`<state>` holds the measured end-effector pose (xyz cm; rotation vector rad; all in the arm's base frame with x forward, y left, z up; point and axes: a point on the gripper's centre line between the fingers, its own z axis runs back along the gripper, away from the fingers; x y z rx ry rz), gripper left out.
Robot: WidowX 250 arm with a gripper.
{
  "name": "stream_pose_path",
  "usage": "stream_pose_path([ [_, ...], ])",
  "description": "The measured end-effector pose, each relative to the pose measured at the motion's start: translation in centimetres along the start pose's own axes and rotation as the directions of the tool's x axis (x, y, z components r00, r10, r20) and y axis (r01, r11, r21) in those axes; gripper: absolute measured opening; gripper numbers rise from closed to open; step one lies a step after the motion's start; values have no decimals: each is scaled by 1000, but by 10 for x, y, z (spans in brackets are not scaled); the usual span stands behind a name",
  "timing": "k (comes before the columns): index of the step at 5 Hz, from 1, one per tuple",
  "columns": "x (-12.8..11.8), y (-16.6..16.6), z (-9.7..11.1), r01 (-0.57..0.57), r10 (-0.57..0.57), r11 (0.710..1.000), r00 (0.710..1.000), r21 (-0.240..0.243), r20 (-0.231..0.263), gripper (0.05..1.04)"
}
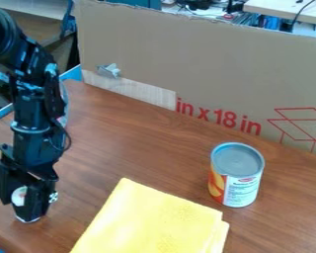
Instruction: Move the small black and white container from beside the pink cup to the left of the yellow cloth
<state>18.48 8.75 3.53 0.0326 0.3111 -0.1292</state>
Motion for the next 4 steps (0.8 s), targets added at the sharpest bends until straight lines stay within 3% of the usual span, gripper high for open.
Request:
stream_pose_path([
  [1,-4,-8,13,34,-33,999,998,-27,53,1007],
  [2,-15,-3,40,-2,7,999,987,-35,162,1002],
  [3,-21,1,69,-49,45,999,965,7,257,1001],
  [4,-24,2,80,-51,42,998,961,28,275,1001],
])
